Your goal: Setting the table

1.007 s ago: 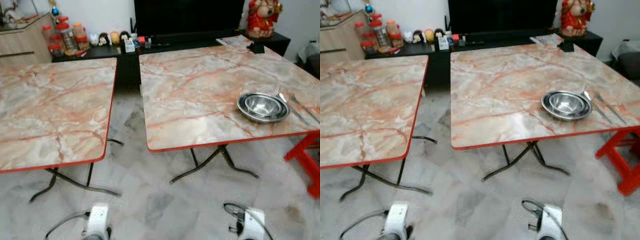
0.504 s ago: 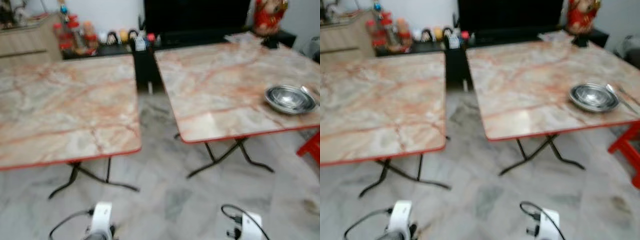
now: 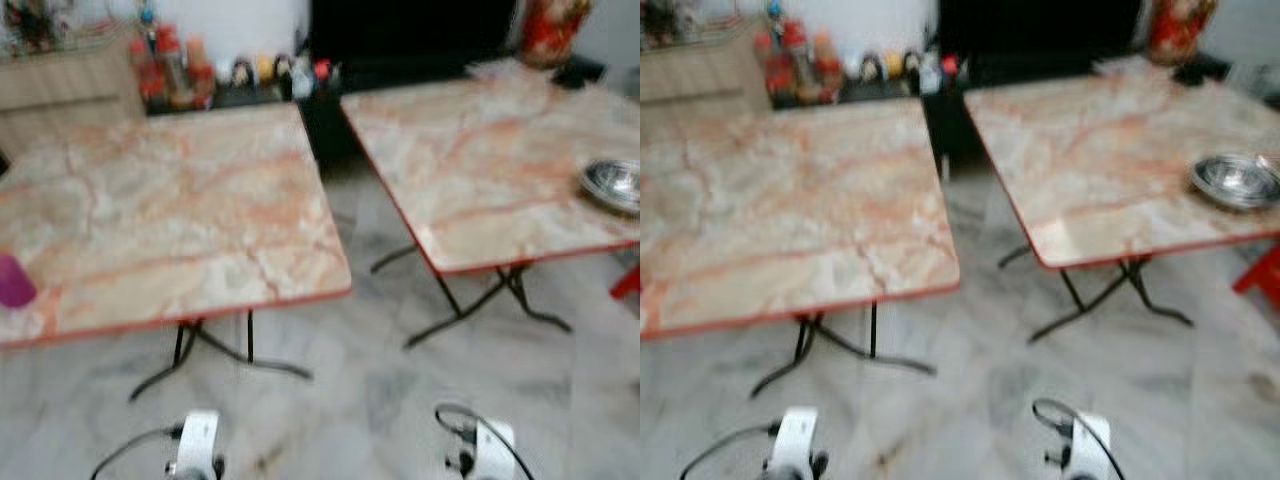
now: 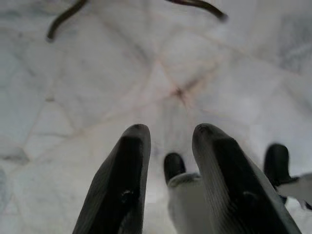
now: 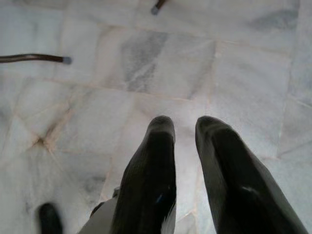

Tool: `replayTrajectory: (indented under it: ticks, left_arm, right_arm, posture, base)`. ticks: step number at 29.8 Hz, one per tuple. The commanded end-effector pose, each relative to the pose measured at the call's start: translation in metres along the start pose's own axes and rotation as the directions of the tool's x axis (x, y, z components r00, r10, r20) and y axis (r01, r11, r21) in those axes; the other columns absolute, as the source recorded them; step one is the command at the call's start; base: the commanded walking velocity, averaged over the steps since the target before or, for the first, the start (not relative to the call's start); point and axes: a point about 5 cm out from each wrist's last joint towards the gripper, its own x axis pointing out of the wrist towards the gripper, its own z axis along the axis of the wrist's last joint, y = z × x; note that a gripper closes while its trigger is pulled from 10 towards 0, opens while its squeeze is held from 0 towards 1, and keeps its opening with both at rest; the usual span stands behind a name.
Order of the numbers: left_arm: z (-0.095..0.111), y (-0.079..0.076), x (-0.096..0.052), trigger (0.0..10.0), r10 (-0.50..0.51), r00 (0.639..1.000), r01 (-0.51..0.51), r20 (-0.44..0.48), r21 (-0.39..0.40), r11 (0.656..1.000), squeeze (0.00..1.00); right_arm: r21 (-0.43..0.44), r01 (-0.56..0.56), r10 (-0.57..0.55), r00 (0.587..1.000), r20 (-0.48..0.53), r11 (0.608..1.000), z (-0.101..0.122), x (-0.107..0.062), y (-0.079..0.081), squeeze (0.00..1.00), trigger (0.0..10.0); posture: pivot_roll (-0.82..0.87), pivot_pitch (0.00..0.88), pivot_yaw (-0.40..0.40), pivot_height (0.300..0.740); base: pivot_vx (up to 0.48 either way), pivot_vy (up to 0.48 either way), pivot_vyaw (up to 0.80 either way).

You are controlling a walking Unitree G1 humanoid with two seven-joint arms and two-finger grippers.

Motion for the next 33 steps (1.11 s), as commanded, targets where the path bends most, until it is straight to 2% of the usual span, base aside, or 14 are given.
replayTrajectory:
  ticks: [1,18,33]
  left_arm:
    - [-0.013,0.0105,-0.0032,10.0,0.027,0.999,-0.027,-0.041,-0.002,1.0,0.0]
    - [-0.0141,0.0156,-0.0041,10.0,0.03,0.999,-0.029,-0.043,0.018,0.999,0.0]
    - [-0.0108,0.0153,-0.0033,10.0,0.033,0.999,-0.032,-0.033,0.008,0.999,0.0]
  right_arm:
    - [0.002,-0.022,0.022,1.0,0.007,1.0,0.0027,0.0006,0.0096,0.0,10.0]
    - [0.001,-0.019,0.019,1.0,-0.006,1.0,-0.0021,-0.0005,0.0088,0.0,10.0]
    - [-0.022,-0.028,0.028,1.0,0.008,0.999,0.0041,0.0011,0.0106,0.0,10.0]
  posture:
    - [-0.06,0.0,0.032,0.74]
    - [-0.05,0.0,0.037,0.74]
    - [-0.04,0.0,0.032,0.74]
  base:
    - [0.0,0.48,0.0]
    - [0.0,0.48,0.0]
    - [0.0,0.48,0.0]
